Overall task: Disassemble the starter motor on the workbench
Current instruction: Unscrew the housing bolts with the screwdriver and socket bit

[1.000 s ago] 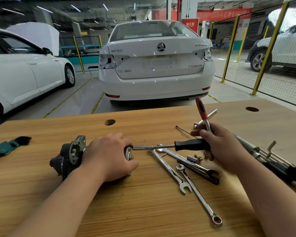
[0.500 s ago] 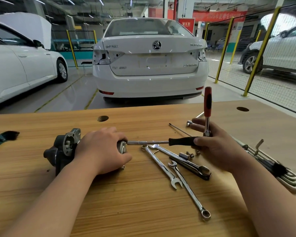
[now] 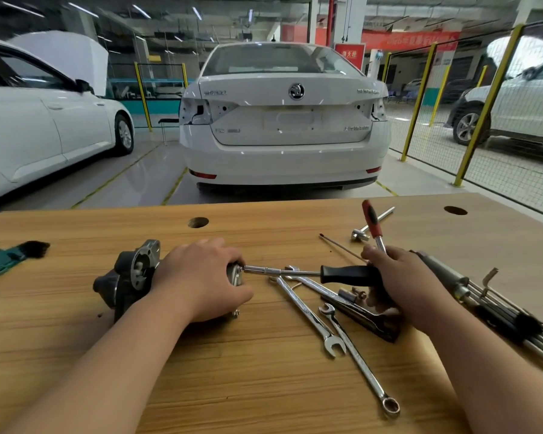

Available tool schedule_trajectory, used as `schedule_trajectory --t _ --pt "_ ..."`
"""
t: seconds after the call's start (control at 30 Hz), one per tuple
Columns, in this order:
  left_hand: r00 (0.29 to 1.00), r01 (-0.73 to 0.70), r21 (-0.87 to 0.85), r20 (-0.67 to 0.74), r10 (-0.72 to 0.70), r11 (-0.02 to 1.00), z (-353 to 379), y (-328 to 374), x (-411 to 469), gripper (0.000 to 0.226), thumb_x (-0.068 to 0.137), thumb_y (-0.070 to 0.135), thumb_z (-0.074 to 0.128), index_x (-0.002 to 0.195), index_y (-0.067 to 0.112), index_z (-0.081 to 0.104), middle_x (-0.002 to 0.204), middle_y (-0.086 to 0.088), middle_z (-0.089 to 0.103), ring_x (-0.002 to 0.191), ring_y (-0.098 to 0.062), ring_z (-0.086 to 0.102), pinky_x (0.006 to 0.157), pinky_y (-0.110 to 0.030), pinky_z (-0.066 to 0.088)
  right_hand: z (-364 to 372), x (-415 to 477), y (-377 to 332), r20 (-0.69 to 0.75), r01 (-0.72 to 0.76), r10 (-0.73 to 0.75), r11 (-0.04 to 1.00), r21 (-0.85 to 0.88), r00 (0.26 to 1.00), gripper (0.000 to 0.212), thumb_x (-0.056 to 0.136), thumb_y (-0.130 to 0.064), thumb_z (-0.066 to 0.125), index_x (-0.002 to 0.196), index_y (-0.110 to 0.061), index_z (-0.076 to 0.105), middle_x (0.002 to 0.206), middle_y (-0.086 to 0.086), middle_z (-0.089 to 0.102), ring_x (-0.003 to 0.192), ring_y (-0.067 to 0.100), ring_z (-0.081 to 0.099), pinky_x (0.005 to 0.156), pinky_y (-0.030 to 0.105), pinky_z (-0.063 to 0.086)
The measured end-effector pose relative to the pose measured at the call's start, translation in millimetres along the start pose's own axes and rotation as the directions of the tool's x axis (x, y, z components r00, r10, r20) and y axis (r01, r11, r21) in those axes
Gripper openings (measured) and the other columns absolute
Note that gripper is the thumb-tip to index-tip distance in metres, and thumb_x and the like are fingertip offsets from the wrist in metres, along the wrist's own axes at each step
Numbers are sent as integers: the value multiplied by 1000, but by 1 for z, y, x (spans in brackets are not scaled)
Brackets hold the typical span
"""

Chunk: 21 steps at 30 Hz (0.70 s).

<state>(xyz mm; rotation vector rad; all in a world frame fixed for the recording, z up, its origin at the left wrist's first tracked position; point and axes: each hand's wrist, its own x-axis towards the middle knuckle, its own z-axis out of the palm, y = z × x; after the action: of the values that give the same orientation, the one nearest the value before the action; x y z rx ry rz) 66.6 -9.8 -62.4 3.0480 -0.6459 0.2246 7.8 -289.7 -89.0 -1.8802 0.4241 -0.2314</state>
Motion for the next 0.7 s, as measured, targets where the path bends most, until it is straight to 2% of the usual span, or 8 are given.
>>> schedule_trajectory --t 0.07,0.1,0.2,0.27,0.37,0.5,0.6,0.7 --pt "998 -3 -41 70 6 999 -6 -1 2 50 70 67 45 116 48 51 98 19 46 95 -7 45 77 -31 35 -3 0 -1 -3 57 -57 998 -22 998 19 100 -38 50 98 -23 60 56 5 62 40 15 55 39 26 45" --pt "992 -1 -83 123 11 997 -10 -2 4 51 68 66 46 116 49 52 103 19 48 99 -8 46 79 -31 38 -4 0 -1 -8 58 -58 998 7 998 16 101 -34 50 99 -22 61 56 5 60 36 12 49 36 23 40" --pt "965 45 -223 261 15 974 -21 -5 6 49 67 60 51 114 48 57 106 19 52 97 -5 50 82 -31 47 -4 -3 -2 62 -20 8 979 202 998 9 99 -20 55 102 -18 63 82 12 70 41 11 47 39 23 40" --pt "967 59 -227 254 1 972 -22 -4 6 43 70 56 56 111 48 58 101 20 53 92 -4 52 77 -29 49 -5 -4 -2 130 -47 11 960 277 991 14 96 -12 57 106 -19 63 98 12 73 51 15 52 48 29 45" --pt "983 45 -122 180 -23 992 -16 1 3 40 70 58 55 109 49 56 104 18 53 97 -8 51 74 -29 44 -9 -4 0 179 -51 -6 949 311 984 24 95 -4 57 111 -21 62 108 6 72 69 17 63 63 35 49" --pt "989 54 -89 142 -41 995 -13 3 0 42 72 60 53 112 51 54 113 17 51 104 -10 47 76 -32 39 -16 -4 0 249 -43 -52 932 360 967 36 92 6 54 112 -23 62 117 6 65 98 28 62 75 40 50" --pt "990 75 -75 128 -65 994 -12 5 -1 40 74 61 53 112 50 54 110 16 50 101 -10 46 77 -34 38 -17 -4 1 251 -32 -60 938 346 966 42 89 11 53 113 -22 62 119 6 63 106 31 61 82 44 50" --pt "990 109 -72 96 -102 991 -13 8 -1 37 75 59 53 110 48 57 105 15 51 98 -11 45 76 -33 34 -13 -6 0 197 -5 -56 954 300 979 26 92 -1 58 110 -19 64 113 8 68 102 31 63 77 42 53"
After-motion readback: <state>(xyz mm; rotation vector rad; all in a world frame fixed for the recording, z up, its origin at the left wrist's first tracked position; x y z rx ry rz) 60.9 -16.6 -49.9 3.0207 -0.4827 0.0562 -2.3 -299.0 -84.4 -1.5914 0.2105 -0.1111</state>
